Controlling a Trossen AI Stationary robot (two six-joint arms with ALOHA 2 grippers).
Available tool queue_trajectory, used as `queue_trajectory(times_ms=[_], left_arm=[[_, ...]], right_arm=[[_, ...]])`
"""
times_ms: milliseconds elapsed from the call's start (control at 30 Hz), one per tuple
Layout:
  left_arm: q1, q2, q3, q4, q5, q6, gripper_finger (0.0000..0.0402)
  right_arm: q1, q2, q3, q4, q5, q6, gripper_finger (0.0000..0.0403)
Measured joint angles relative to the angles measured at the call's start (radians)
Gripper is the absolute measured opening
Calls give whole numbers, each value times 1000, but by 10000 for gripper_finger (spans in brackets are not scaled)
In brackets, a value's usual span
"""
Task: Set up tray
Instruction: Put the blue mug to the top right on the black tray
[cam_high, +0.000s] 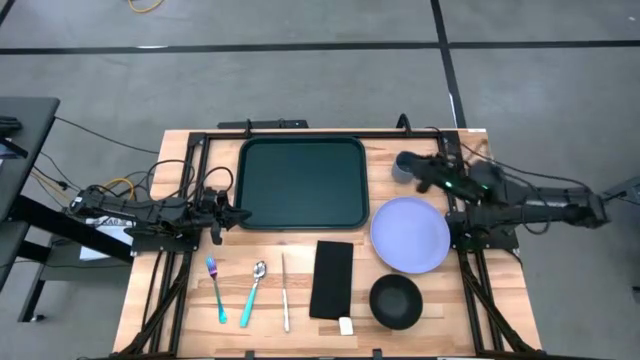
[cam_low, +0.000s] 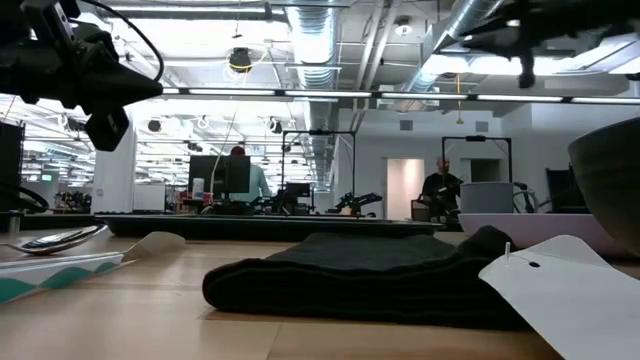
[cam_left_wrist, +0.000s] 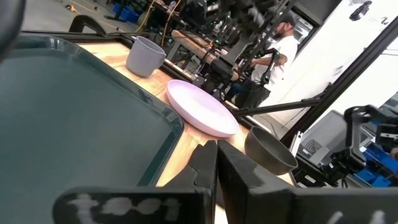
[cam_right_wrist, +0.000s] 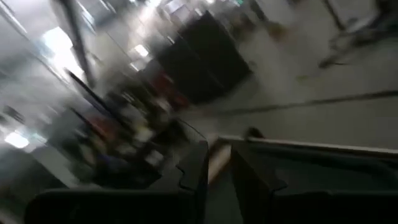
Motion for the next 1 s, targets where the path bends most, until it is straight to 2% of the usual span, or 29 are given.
queue_trajectory(times_ms=[167,267,433,667,833,1000], left_arm=[[0,0,0,55,-3,-1,0],[0,0,0,91,-1,-63,0],[0,0,-1,102,-9,-247,0],[0,0,0,102,-19,-357,0],[0,0,0,98,-64,-260,0],[0,0,0,76,-88,-185,0]], right_arm=[[-90,253,312,-509,10,-103,62],[-152,398,467,-766,11,-136,62],[-248,584,639,-1032,9,-230,62],[-320,765,690,-1144,2,-410,62],[-349,876,690,-1256,-82,-310,62],[-374,952,690,-1281,-103,-207,62]])
